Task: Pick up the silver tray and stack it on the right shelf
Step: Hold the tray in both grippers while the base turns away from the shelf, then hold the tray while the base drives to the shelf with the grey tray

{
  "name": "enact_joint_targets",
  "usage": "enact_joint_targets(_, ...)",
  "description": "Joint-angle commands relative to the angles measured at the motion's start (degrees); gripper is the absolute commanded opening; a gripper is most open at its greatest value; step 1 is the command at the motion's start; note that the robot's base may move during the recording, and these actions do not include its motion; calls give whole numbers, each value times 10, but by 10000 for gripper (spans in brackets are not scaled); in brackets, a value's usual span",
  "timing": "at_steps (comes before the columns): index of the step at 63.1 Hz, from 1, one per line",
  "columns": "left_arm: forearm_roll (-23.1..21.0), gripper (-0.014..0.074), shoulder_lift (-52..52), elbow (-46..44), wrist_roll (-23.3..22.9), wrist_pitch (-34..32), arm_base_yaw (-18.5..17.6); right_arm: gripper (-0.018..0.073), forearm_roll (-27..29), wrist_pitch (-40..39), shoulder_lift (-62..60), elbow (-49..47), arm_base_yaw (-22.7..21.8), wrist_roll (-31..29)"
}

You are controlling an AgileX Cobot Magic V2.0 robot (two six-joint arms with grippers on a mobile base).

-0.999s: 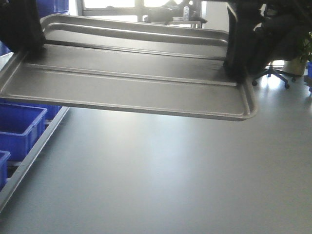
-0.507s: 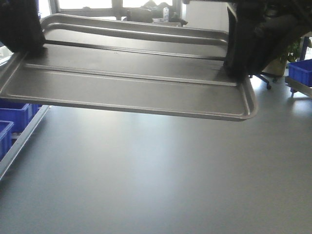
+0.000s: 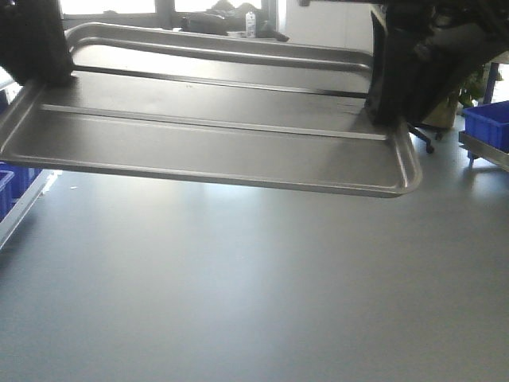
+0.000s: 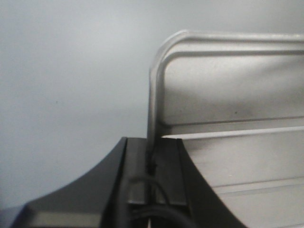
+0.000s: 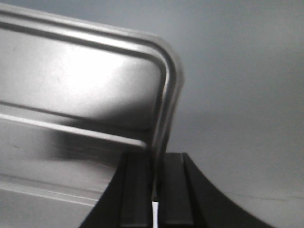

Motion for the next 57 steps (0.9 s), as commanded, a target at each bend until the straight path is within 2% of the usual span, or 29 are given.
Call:
enact_joint_targets(1, 24, -92, -21, -22, -3, -21, -3, 57, -20, 1, -19, -17, 1, -18)
enact_joint_targets(57, 9, -92, -21, -22, -3, -21, -2, 57, -20, 0, -19, -17, 1, -18)
